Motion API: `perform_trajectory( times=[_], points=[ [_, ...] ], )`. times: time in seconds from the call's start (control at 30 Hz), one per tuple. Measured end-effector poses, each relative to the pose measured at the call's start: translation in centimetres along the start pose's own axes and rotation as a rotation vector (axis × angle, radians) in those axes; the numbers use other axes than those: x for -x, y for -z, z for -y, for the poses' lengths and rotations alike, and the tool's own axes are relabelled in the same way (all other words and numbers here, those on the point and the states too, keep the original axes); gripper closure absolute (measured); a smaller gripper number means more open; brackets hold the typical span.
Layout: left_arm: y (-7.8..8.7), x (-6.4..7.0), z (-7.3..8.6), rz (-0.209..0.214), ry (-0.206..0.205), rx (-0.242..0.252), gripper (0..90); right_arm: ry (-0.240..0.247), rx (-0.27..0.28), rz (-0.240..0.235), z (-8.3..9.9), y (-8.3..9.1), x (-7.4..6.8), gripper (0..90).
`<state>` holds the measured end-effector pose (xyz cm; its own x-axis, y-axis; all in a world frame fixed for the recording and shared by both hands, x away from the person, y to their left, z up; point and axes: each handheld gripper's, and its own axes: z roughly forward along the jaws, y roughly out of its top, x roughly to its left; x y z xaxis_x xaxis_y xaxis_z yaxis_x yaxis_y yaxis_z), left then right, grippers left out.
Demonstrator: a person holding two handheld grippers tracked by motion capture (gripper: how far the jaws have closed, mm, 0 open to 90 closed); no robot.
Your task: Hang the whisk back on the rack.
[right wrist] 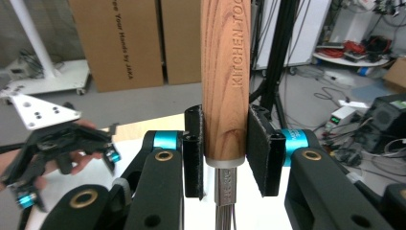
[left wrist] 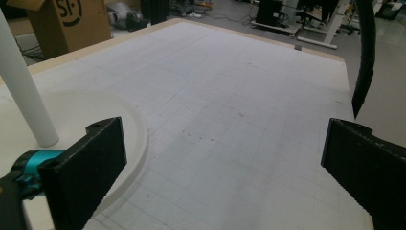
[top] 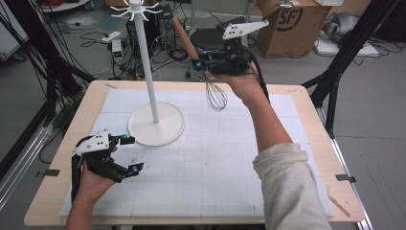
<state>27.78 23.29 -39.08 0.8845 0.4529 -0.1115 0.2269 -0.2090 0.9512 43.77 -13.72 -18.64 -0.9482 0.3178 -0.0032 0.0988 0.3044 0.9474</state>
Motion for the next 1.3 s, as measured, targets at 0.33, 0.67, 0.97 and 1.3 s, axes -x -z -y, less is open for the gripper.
perform_trajectory(
  times=[0.33, 0.67, 0.97, 1.3],
  points=[
    [0.1, 0.0, 0.0, 0.001, -0.005, 0.002, 2.2, 0.004, -0.022, 0.035, -2.9, -1.0, 1.5, 70.4],
    [0.2, 0.1, 0.0, 0.007, -0.004, 0.004, 2.2, 0.012, -0.074, 0.058, -3.8, -2.7, 2.0, 70.4],
    [0.4, 0.2, -0.2, 0.008, -0.002, 0.015, 2.2, 0.022, -0.1, 0.063, -3.7, -3.6, 1.8, 70.4],
    [0.3, 0.2, -0.2, 0.008, -0.005, 0.011, 2.2, 0.027, -0.149, 0.071, -3.2, -5.2, 1.7, 70.5]
  ],
)
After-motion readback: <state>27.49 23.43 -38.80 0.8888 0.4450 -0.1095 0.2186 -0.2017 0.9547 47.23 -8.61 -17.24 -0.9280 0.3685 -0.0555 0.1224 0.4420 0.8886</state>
